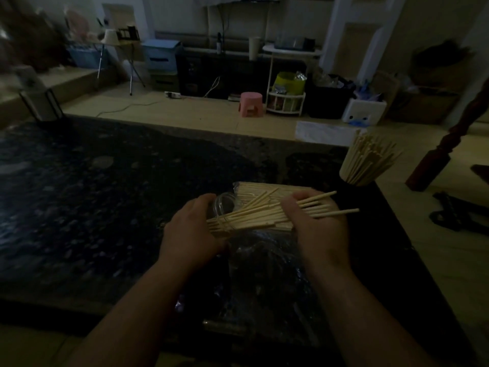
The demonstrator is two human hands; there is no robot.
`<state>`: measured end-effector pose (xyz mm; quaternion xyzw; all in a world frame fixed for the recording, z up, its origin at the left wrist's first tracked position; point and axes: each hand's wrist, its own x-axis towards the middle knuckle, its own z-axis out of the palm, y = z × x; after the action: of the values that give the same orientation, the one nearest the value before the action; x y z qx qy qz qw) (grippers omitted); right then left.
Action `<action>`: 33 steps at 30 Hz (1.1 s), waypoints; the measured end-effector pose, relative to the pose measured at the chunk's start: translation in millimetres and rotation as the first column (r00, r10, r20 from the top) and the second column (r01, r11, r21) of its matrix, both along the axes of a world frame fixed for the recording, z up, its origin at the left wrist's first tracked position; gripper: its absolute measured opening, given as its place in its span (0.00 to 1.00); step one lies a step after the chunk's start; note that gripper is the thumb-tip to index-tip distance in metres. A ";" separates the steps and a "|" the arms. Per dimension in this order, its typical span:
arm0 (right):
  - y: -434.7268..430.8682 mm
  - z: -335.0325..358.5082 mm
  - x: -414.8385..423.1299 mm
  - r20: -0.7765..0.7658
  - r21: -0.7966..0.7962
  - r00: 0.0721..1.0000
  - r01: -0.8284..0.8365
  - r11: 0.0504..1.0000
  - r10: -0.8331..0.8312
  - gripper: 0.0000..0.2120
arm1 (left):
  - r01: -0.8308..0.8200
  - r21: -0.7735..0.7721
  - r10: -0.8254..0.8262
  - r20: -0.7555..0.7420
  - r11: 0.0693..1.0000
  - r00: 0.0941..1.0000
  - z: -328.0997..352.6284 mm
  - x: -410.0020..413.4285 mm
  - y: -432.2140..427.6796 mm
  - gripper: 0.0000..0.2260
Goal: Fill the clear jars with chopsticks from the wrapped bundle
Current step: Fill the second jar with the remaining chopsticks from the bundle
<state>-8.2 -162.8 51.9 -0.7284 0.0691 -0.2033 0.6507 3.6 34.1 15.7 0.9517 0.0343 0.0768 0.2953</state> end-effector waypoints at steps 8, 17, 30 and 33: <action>-0.9 0.4 0.8 -0.063 -0.068 0.995 -0.076 0.995 0.072 0.05 | -0.003 0.004 0.003 0.011 1.000 1.000 -0.7 -0.2 -1.8 0.38; -1.1 0.5 -1.0 -0.032 0.058 0.999 -0.016 0.998 0.018 0.09 | -0.002 0.019 0.002 0.013 1.000 1.000 -5.1 3.1 0.0 0.39; -6.5 -4.5 3.1 -0.087 -0.091 0.996 -0.044 0.995 0.036 0.02 | -0.030 -0.006 0.030 0.020 1.000 0.999 -2.7 -0.5 -2.9 0.41; -12.6 -6.0 6.6 -0.130 -0.120 0.990 -0.065 0.991 0.049 0.07 | -0.066 -0.047 0.067 0.012 0.997 0.998 1.6 -1.5 0.3 0.43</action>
<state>-1.7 -175.4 46.0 -0.7803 0.0766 -0.1419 0.6042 2.1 34.5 17.3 0.9423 0.0659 0.0921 0.3150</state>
